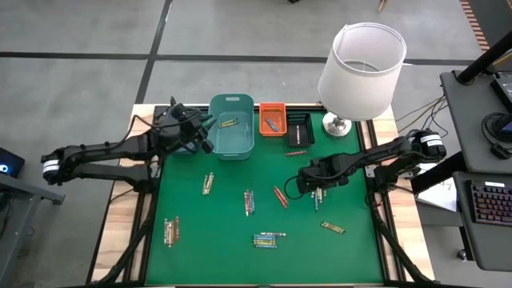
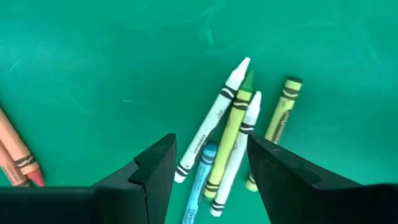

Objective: Sort crayons
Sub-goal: Put the white crayon into the black bin

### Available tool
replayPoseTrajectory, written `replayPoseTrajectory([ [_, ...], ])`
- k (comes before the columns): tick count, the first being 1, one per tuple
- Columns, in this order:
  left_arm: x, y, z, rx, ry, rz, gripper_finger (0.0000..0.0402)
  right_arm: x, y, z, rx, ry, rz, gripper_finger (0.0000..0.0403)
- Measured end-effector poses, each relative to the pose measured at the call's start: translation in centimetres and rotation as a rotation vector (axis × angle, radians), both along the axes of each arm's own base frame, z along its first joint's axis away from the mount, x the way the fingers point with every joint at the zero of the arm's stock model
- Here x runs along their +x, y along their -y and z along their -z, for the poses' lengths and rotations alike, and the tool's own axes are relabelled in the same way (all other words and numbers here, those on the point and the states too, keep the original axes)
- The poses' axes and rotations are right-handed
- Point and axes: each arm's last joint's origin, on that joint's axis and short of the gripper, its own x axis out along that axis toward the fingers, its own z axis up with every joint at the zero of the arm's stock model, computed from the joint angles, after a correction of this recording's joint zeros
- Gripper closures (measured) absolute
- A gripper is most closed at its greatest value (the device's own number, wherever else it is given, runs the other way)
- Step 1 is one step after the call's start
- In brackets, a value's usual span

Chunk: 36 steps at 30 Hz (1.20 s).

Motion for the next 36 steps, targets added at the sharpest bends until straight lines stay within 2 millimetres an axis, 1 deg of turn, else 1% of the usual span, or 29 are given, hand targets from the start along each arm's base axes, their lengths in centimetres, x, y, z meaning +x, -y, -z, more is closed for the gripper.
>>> replayPoseTrajectory([
  [11, 0.5, -0.1, 0.4, -0.006, -0.02, 0.0, 0.0331, -0.3, 0.1, 0.8, -0.035, 0.017, 0.013, 0.0211],
  [16, 0.5, -0.1, 0.4, -0.005, -0.018, 0.0, 0.0331, 0.4, 0.1, 1.5, -0.04, 0.078, 0.0, 0.0211],
  [22, 0.5, -0.1, 0.4, -0.005, -0.015, 0.0, 0.0331, 0.8, 0.1, 2.7, -0.035, 0.021, -0.031, 0.0211],
  [30, 0.5, -0.1, 0.4, -0.004, -0.013, -0.001, 0.0331, 1.4, 0.1, 2.9, -0.048, 0.011, -0.072, 0.0212],
  [33, 0.5, -0.1, 0.3, -0.002, -0.008, -0.001, 0.0331, 1.6, 0.2, 2.9, -0.063, 0.017, -0.081, 0.0224],
  [36, 0.5, -0.2, 0.2, 0.001, 0.003, -0.001, 0.0331, 1.8, 0.2, 2.9, -0.08, 0.021, -0.093, 0.0252],
])
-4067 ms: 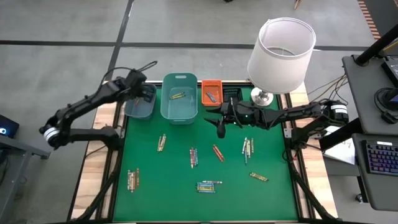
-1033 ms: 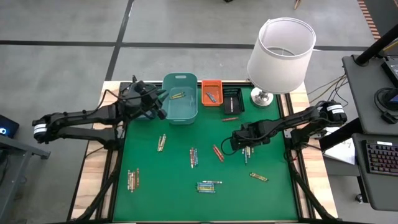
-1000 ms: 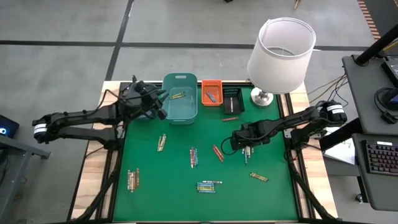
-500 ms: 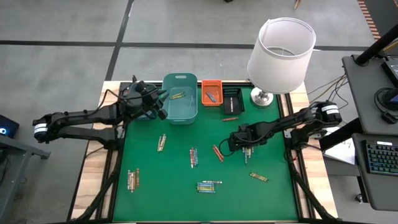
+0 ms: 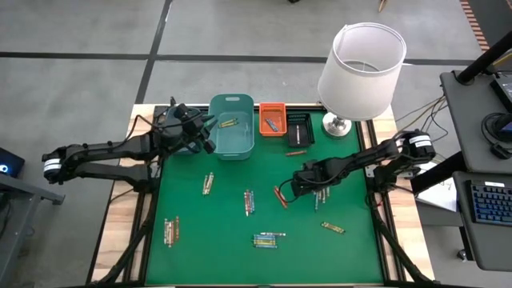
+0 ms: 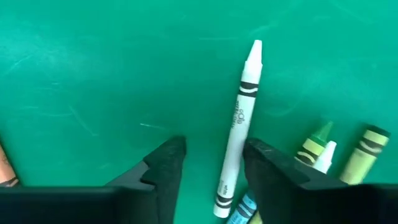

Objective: Sort crayons
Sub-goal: Put the white crayon into the black bin

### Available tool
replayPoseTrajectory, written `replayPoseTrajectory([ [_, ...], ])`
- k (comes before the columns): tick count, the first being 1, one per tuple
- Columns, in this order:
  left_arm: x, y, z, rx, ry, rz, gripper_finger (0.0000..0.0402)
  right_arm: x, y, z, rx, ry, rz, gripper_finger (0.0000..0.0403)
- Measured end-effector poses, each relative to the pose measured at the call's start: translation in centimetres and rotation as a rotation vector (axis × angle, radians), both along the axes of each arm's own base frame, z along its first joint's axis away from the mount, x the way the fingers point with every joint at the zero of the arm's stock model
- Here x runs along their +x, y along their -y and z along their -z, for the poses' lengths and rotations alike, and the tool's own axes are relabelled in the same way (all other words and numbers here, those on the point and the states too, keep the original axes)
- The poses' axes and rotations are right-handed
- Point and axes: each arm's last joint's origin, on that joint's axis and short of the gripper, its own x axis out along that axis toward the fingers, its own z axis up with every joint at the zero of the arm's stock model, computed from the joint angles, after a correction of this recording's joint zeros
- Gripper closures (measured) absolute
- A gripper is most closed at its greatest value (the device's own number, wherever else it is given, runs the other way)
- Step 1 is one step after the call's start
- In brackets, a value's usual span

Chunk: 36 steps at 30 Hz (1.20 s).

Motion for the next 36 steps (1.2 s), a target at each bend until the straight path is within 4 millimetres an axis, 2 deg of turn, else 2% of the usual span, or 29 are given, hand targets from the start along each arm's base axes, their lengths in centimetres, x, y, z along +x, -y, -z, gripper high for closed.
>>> replayPoseTrajectory([
  [7, 0.0, 0.0, -0.1, 0.004, 0.013, -0.001, 0.0331, 0.7, 0.2, 0.6, -0.012, 0.017, -0.039, 0.0345],
  [11, 0.0, 0.0, -0.1, 0.002, 0.015, -0.001, 0.0331, 1.0, 0.6, 0.5, -0.027, 0.047, -0.087, 0.0384],
  [16, 0.0, 0.0, -0.1, -0.013, 0.03, -0.005, 0.0331, 1.7, 1.8, -0.6, -0.069, 0.065, -0.126, 0.0388],
  [21, 0.0, 0.0, -0.1, -0.043, 0.06, -0.013, 0.0331, 3.1, 3.7, -3.1, -0.166, 0.122, -0.194, 0.0389],
  [27, 0.0, 0.0, -0.1, -0.066, 0.083, -0.018, 0.0331, 4.7, 8.1, -6.8, -0.398, 0.136, -0.244, 0.039],
  [31, 0.0, 0.0, -0.1, -0.083, 0.098, -0.022, 0.0331, 4.6, 12.6, -8.9, -0.496, 0.11, -0.19, 0.0391],
  [34, 0.0, 0.0, -0.1, -0.101, 0.114, -0.027, 0.0331, 3.7, 16.1, -9.2, -0.523, 0.074, -0.117, 0.0391],
  [36, 0.0, 0.0, -0.1, -0.111, 0.114, -0.028, 0.0331, 2.9, 17.8, -8.6, -0.514, 0.031, -0.088, 0.0391],
])
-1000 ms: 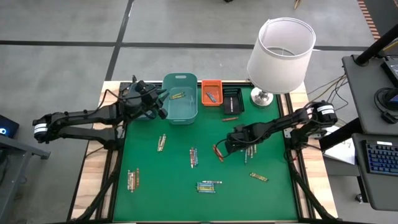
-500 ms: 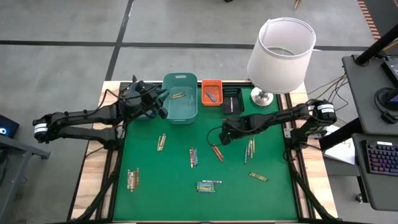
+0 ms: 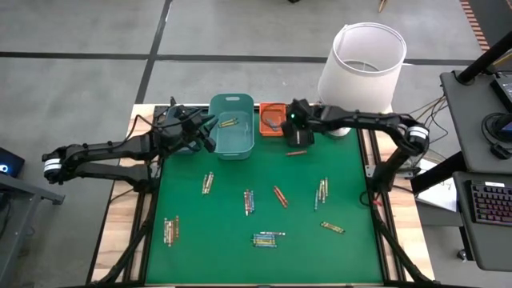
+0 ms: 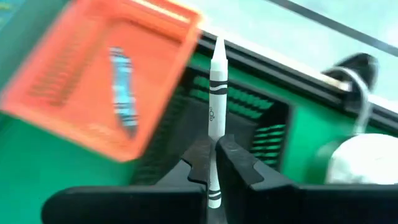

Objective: Sort crayons
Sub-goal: Put the white crayon into the black bin

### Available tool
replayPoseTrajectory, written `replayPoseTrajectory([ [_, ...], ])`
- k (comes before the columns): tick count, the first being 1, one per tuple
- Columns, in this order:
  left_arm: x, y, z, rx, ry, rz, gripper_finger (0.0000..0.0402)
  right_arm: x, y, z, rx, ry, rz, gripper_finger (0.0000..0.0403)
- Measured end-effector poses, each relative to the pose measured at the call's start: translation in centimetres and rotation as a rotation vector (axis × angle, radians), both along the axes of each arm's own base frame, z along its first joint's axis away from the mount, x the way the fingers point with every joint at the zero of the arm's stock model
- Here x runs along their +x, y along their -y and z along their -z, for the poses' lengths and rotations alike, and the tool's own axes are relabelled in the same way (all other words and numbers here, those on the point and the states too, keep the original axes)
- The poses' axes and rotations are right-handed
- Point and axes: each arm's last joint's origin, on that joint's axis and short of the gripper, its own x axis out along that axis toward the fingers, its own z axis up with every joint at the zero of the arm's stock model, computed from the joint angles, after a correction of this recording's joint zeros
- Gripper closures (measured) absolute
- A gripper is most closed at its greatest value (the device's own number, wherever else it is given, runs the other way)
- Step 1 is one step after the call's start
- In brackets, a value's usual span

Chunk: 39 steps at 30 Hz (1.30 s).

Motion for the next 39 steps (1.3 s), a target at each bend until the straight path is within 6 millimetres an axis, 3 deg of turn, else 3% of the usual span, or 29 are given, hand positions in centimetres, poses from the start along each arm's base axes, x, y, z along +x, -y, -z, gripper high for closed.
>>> replayPoseTrajectory([
  [5, 0.0, 0.0, 0.1, -0.018, 0.003, -0.004, 0.0331, -1.3, 2.4, 2.6, 0.125, -0.043, 0.002, 0.0391],
  [14, 0.0, 0.0, 0.1, -0.027, 0.01, -0.006, 0.0331, -0.8, 2.9, 5.8, 0.18, -0.127, -0.013, 0.039],
  [39, 1.5, -0.4, 1.6, -0.044, -0.05, -0.007, 0.0331, -0.6, 2.9, 6.0, 0.201, -0.099, -0.015, 0.039],
])
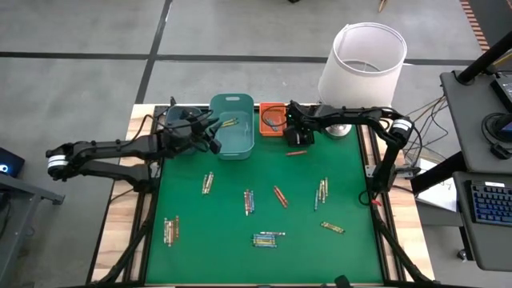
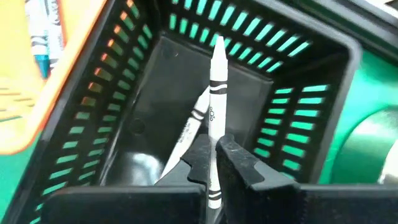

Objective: Sort crayons
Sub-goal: Put the white crayon into the black bin, then put the orange crayon into the blue bin

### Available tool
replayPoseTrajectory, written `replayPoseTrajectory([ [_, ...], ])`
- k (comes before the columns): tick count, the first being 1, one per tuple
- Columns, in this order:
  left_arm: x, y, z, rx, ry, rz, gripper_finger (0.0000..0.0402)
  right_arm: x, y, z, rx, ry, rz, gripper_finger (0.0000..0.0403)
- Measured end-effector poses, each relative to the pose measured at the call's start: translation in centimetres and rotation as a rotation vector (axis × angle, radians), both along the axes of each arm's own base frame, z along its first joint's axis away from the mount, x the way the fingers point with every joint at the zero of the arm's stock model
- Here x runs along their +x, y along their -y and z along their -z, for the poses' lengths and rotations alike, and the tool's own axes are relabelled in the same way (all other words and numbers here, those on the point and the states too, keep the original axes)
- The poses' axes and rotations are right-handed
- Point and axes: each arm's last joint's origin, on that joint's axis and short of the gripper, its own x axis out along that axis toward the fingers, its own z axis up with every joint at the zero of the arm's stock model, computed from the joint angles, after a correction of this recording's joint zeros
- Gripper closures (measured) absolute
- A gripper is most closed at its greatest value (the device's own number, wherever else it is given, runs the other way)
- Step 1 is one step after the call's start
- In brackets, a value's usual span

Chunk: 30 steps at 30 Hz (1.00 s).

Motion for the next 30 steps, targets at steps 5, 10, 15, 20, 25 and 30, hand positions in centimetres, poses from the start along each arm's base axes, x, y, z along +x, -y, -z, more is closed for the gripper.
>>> replayPoseTrajectory([
  [5, 0.1, 0.0, 0.1, -0.001, -0.003, 0.0, 0.0331, 0.0, -0.2, 0.1, 0.042, 0.004, -0.032, 0.0391],
  [10, 0.1, 0.0, 0.0, 0.0, 0.0, 0.0, 0.0331, -0.1, -0.1, 0.0, 0.014, 0.005, 0.022, 0.0388],
  [15, 0.1, 0.0, 0.0, 0.0, 0.0, 0.0, 0.0331, 0.0, -0.1, 0.0, 0.033, 0.019, 0.016, 0.0352],
  [20, 0.0, 0.0, 0.0, -0.008, 0.008, -0.003, 0.0331, 0.0, -0.1, 0.0, 0.029, 0.016, 0.014, 0.0316],
  [25, 0.1, 0.2, 0.1, -0.04, 0.027, -0.005, 0.0331, 0.2, -0.5, -0.9, 0.017, 0.042, -0.004, 0.0302],
  [30, 0.3, 1.2, 0.0, -0.101, 0.039, 0.098, 0.0331, 0.8, -2.1, -3.0, -0.019, 0.095, -0.066, 0.0303],
])
